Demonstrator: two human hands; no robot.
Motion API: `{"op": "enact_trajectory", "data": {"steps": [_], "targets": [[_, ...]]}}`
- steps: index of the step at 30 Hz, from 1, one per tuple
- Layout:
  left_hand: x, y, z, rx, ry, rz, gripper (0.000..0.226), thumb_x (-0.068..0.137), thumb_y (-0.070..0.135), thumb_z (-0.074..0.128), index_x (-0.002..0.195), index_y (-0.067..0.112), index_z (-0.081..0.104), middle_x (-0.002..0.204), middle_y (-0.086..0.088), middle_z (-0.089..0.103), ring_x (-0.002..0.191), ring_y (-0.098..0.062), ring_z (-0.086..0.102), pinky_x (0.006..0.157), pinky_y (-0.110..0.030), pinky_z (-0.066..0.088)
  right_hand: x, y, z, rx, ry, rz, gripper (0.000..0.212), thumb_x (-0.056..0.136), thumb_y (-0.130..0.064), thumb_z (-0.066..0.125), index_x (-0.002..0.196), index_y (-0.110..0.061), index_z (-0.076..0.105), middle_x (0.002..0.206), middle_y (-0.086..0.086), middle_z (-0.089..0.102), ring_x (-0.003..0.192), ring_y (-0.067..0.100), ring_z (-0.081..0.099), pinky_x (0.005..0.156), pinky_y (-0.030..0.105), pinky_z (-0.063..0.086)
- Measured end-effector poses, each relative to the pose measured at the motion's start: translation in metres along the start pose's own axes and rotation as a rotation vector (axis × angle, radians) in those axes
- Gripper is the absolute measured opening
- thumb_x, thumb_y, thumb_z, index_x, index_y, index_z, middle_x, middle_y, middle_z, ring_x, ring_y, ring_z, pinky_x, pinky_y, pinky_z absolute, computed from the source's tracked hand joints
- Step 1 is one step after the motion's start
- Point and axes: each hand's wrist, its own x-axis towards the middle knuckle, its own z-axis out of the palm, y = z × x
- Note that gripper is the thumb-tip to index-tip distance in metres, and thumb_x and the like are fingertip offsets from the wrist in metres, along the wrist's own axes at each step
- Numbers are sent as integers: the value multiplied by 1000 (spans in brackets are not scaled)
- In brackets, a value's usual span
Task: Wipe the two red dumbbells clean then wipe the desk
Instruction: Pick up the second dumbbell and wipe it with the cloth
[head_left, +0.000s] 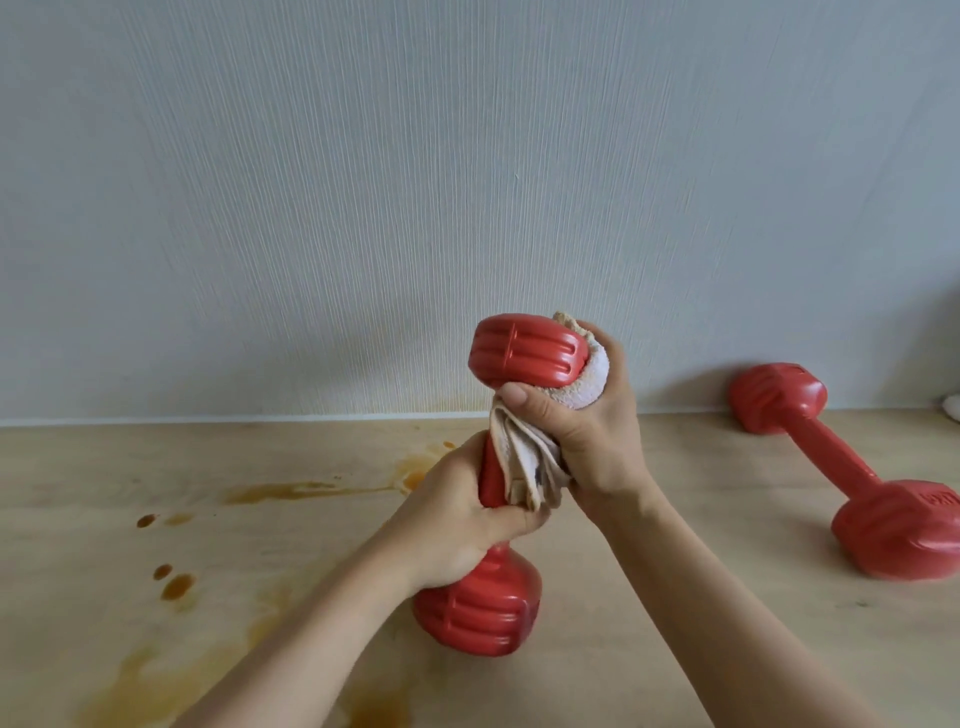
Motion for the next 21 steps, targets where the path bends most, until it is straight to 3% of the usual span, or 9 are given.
{"op": "enact_trajectory", "data": {"steps": [3,6,8,11,16,19,21], "targets": [[-2,2,-2,238,132,-54,37,70,48,71,98,38,51,83,16,66,80,-3,64,73,-32,52,-5,-5,8,-140,139,-50,87,49,-17,92,121,-21,43,112,-3,60,96,9,65,84,27,53],[-13,15,8,469,318,-75,29,80,45,61,99,34,42,75,17,56,84,-11,62,67,-30,44,-11,-8,18,-285,259,-102,86,49,-27,93,118,-32,41,111,-17,55,101,2,59,91,28,50],[-16,18,17,474,376,-52,30,82,43,60,98,32,36,71,16,48,87,-15,62,65,-28,39,-15,-11,23,-324,262,-128,88,50,-31,92,121,-33,40,114,-20,54,102,-3,57,91,21,47],[-11,13,18,352,328,-97,31,77,38,67,94,31,42,75,13,58,84,-17,64,67,-31,46,-16,-13,22,-370,213,-122,95,49,-35,92,127,-34,37,120,-22,52,103,-8,54,88,11,44],[-8,1,11,178,252,-53,29,76,25,71,99,30,55,85,10,67,83,-8,64,74,-35,52,-3,-3,6,-279,63,-91,98,42,-40,89,127,-26,41,123,-2,57,111,11,60,98,39,49],[-7,-2,7,86,199,-12,30,73,24,72,98,29,56,87,8,68,83,-7,64,78,-39,52,5,5,-3,-103,-102,-60,98,47,-36,90,129,-8,45,117,21,61,105,34,63,94,55,49],[-5,-6,5,34,158,2,31,68,30,70,96,28,57,85,6,68,80,-10,65,77,-42,53,8,11,-6,-17,-206,-35,91,52,-42,89,120,5,51,107,32,62,98,44,63,90,57,49]]}}
